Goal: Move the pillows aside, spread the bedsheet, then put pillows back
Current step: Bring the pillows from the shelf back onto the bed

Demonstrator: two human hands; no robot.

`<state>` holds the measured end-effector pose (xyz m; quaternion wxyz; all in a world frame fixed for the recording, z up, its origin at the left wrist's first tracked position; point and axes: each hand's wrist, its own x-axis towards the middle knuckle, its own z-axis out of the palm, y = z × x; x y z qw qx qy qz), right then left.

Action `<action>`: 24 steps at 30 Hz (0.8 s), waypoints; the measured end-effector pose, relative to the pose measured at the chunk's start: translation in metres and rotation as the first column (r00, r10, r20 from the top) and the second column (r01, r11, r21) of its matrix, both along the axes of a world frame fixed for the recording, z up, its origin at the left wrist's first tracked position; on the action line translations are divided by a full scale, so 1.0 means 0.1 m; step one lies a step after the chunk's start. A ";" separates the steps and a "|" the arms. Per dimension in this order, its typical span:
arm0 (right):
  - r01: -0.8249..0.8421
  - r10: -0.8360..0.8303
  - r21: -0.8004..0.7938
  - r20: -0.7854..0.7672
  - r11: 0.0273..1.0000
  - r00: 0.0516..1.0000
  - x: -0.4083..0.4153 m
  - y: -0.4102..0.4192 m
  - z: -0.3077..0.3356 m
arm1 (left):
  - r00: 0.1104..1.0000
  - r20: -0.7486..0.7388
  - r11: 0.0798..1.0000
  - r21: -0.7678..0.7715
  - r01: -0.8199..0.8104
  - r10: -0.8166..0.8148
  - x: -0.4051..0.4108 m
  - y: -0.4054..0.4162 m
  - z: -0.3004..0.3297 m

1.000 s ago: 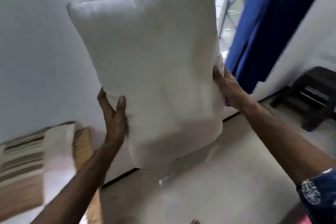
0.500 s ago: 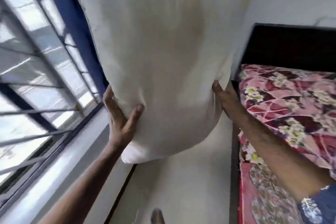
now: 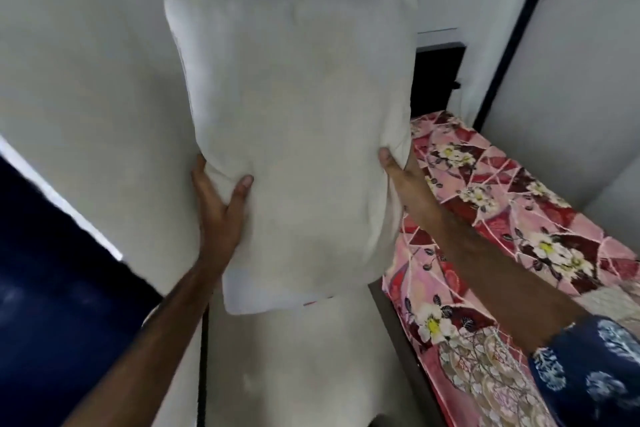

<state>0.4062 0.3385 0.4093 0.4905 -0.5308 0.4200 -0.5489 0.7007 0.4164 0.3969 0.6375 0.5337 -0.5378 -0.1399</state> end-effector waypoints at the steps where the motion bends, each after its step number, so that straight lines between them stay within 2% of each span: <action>1: 0.046 -0.046 0.028 -0.007 0.999 0.999 -0.03 -0.17 -0.04 | 1.000 -0.003 1.000 0.003 0.000 0.000 0.01 -0.28 -0.02; 6: 0.174 -0.171 0.118 -0.034 0.978 0.985 -0.24 -1.09 -0.28 | 0.997 0.023 0.993 0.099 0.070 -0.072 -0.17 -1.61 -0.12; 11: 0.242 -0.245 0.155 0.005 0.958 0.969 -0.57 -2.22 -0.65 | 0.980 0.076 0.976 0.130 0.174 -0.185 -0.42 -3.11 -0.36; 14: 0.251 -0.262 0.191 0.036 0.949 0.964 -0.76 -2.92 -0.70 | 0.966 0.078 0.956 0.184 0.229 -0.247 -0.61 -3.97 -0.41; 18: 0.259 -0.263 0.213 -0.009 0.942 0.965 -1.02 -3.88 -0.62 | 0.948 0.081 0.935 0.212 0.285 -0.307 -0.88 -5.12 -0.37; 24: 0.329 -0.329 0.296 -0.050 0.897 0.943 -1.28 -5.02 -0.87 | 0.918 0.093 0.894 0.281 0.348 -0.387 -1.13 -6.46 -0.52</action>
